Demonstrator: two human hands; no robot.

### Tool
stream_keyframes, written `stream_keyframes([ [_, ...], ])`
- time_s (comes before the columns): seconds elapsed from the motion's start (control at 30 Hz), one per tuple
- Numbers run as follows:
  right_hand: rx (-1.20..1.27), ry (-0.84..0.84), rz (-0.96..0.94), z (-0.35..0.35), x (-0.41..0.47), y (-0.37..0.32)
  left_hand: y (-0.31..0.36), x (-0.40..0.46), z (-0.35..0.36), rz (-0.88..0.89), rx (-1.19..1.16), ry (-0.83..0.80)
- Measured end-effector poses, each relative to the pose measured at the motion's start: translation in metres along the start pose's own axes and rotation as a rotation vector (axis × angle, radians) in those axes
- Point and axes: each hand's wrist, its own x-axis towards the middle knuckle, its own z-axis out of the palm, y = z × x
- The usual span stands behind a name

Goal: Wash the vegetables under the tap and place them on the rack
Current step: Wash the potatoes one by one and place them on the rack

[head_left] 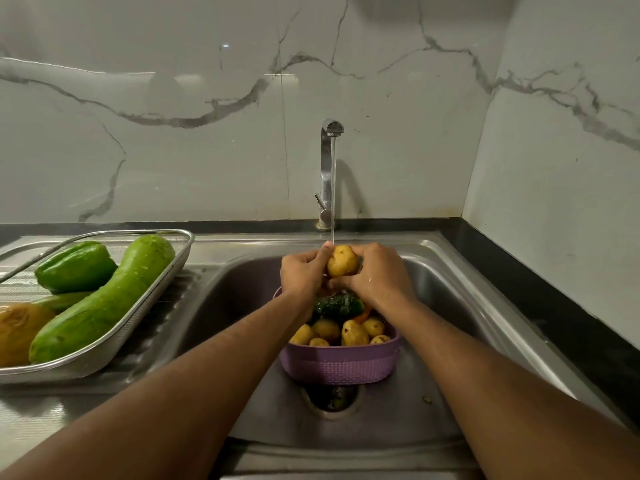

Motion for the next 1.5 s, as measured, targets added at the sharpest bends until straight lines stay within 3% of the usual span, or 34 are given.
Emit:
stream_keyframes([
  [0.3, -0.026, 0.0, 0.107, 0.001, 0.001, 0.009, 0.005, -0.005, -0.009, -0.098, -0.008, -0.249],
  [0.57, -0.061, 0.018, 0.06, -0.002, 0.0, -0.001, 0.015, -0.005, -0.01, -0.059, -0.093, -0.173],
  [0.97, -0.32, 0.065, -0.063, 0.007, -0.001, -0.016, 0.003, 0.001, -0.007, -0.03, 0.013, -0.048],
  [1.13, -0.303, 0.045, -0.051, 0.005, -0.001, -0.016, 0.005, 0.0, -0.014, -0.035, 0.026, -0.134],
  [1.37, -0.114, -0.049, 0.061, -0.003, -0.002, 0.001, 0.011, 0.005, -0.021, -0.168, -0.048, -0.332],
  [1.5, -0.14, -0.032, 0.026, -0.002, 0.0, -0.001, 0.009, 0.003, -0.018, -0.152, -0.074, -0.284],
])
